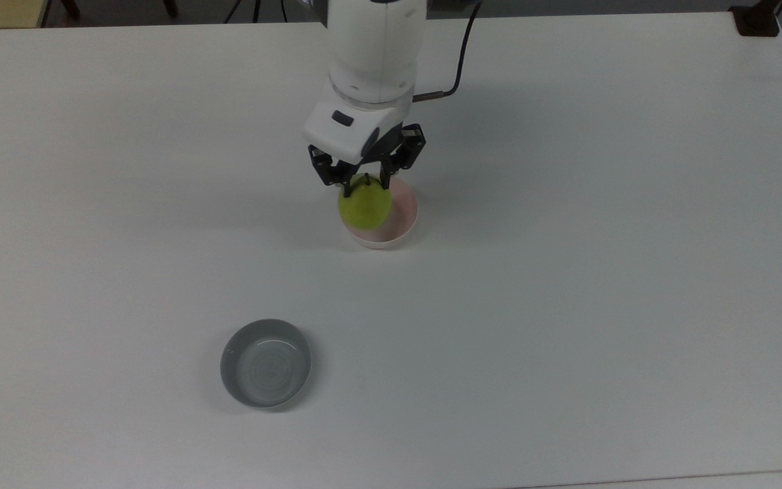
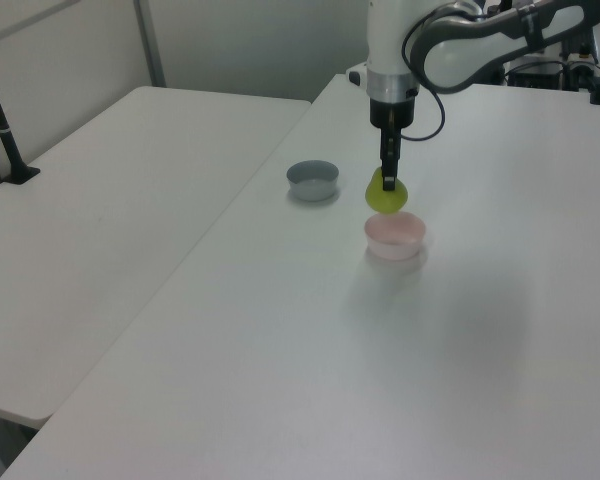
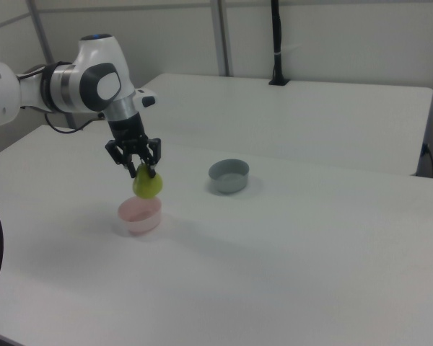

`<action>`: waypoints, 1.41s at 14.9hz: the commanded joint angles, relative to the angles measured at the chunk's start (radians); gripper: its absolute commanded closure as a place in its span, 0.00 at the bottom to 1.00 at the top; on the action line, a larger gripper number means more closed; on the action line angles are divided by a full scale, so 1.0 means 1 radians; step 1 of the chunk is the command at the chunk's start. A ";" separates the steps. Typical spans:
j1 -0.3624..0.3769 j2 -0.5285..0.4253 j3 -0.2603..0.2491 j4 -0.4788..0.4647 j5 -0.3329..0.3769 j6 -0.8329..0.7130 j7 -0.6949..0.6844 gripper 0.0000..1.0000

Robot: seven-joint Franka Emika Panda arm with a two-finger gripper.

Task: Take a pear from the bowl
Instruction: 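Carry the pear away from the pink bowl and lower it onto the table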

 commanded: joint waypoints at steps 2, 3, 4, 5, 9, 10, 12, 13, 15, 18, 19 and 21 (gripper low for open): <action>-0.085 -0.015 -0.011 0.006 0.006 -0.025 -0.042 0.59; -0.111 -0.015 -0.009 0.006 0.004 -0.025 -0.071 0.59; -0.140 -0.015 -0.009 0.005 0.006 -0.025 -0.097 0.59; -0.167 -0.015 -0.009 0.005 0.004 -0.025 -0.123 0.59; -0.259 -0.001 -0.011 0.000 0.003 -0.013 -0.211 0.59; -0.282 0.010 -0.011 0.002 0.001 -0.005 -0.234 0.59; -0.317 0.037 -0.011 0.002 0.001 0.033 -0.266 0.58; -0.322 0.054 -0.011 0.002 0.000 0.049 -0.269 0.58; -0.323 0.085 -0.011 0.002 -0.017 0.075 -0.271 0.58; -0.323 0.109 -0.011 0.000 -0.020 0.106 -0.269 0.57; -0.323 0.114 -0.011 0.000 -0.020 0.113 -0.269 0.57; -0.323 0.126 -0.011 -0.001 -0.020 0.124 -0.269 0.53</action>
